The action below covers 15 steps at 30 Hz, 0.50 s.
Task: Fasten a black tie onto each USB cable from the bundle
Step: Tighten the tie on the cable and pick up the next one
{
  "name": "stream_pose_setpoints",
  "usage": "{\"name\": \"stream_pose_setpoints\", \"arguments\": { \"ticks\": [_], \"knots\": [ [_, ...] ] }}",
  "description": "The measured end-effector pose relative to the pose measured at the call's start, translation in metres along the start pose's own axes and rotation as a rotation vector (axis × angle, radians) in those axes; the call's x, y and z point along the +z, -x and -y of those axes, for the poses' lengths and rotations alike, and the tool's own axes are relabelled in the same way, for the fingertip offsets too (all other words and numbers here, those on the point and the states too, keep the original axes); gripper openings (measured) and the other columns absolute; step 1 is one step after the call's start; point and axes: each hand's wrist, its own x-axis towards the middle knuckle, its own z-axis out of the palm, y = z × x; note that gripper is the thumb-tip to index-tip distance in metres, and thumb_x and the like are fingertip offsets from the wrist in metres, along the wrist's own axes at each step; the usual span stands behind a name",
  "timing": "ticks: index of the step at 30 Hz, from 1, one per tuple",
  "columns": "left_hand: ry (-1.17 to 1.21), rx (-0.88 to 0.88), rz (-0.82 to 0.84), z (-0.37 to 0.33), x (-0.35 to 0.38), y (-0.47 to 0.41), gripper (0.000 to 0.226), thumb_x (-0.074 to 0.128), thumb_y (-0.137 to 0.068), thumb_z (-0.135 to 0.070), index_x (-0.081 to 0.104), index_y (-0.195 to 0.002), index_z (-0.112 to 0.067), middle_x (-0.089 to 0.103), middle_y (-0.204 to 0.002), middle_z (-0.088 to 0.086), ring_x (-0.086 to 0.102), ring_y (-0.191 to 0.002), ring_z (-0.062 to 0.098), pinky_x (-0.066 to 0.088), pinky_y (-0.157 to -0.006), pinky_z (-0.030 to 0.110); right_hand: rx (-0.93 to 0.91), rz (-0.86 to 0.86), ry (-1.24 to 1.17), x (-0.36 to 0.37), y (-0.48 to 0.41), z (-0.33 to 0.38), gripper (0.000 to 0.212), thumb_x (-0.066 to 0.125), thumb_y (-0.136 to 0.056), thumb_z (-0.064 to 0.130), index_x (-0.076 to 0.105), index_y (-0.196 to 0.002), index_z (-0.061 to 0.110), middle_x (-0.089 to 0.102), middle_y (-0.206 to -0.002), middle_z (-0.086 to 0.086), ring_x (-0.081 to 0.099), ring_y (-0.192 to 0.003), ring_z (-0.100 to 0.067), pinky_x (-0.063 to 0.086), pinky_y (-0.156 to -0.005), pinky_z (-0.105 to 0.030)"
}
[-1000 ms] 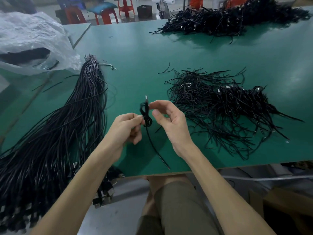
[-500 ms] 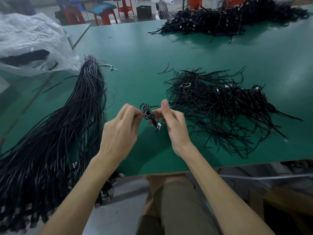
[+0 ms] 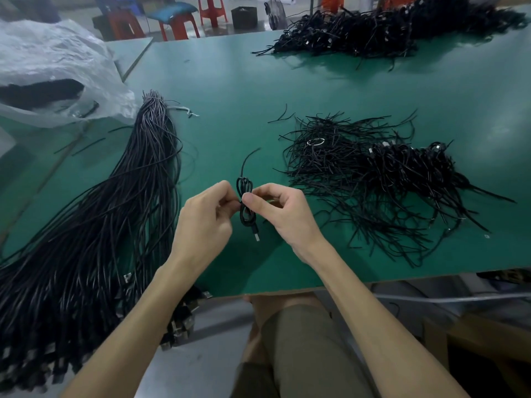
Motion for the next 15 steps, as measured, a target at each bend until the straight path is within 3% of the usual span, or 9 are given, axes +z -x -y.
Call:
{"name": "stream_pose_setpoints", "arguments": {
  "ticks": [4, 8, 12, 15],
  "knots": [
    [0.077, -0.097, 0.120, -0.001, -0.003, -0.005, 0.034, 0.060, -0.093, 0.004, 0.052, -0.074, -0.023, 0.064, -0.063, -0.016, 0.063, -0.046, 0.014, 0.043, -0.048, 0.026, -0.021, 0.012, 0.045, -0.001, 0.000, 0.000, 0.010, 0.076, -0.091, 0.014, 0.073, -0.094, 0.005, 0.071, -0.088, -0.008, 0.053, -0.064, 0.004, 0.045, -0.074, -0.025],
    [0.112, -0.130, 0.194, -0.007, -0.008, -0.011, 0.029, 0.060, -0.095, -0.004, 0.055, -0.074, -0.022, 0.064, -0.061, 0.004, 0.064, -0.045, 0.022, 0.052, -0.062, 0.038, -0.034, -0.036, 0.073, -0.001, 0.000, 0.001, 0.009, 0.073, -0.092, 0.006, 0.074, -0.094, 0.014, 0.074, -0.096, -0.013, 0.051, -0.066, 0.001, 0.048, -0.079, -0.040],
    [0.039, -0.133, 0.299, -0.012, -0.011, -0.018, 0.028, 0.057, -0.095, -0.005, 0.064, -0.084, -0.030, 0.070, -0.072, -0.011, 0.066, -0.046, 0.017, 0.057, -0.071, 0.039, -0.041, -0.065, 0.099, 0.001, 0.000, 0.001, 0.009, 0.070, -0.092, 0.000, 0.075, -0.097, 0.006, 0.075, -0.096, -0.013, 0.060, -0.078, -0.016, 0.051, -0.083, -0.046],
    [0.040, -0.181, 0.350, -0.013, -0.014, -0.021, 0.035, 0.055, -0.096, -0.006, 0.065, -0.086, -0.038, 0.070, -0.069, -0.018, 0.069, -0.052, 0.016, 0.049, -0.070, 0.032, -0.055, -0.067, 0.093, 0.000, 0.000, 0.000, 0.009, 0.069, -0.092, -0.001, 0.075, -0.098, 0.004, 0.076, -0.094, -0.012, 0.065, -0.082, -0.015, 0.054, -0.080, -0.038]
  ]
}}
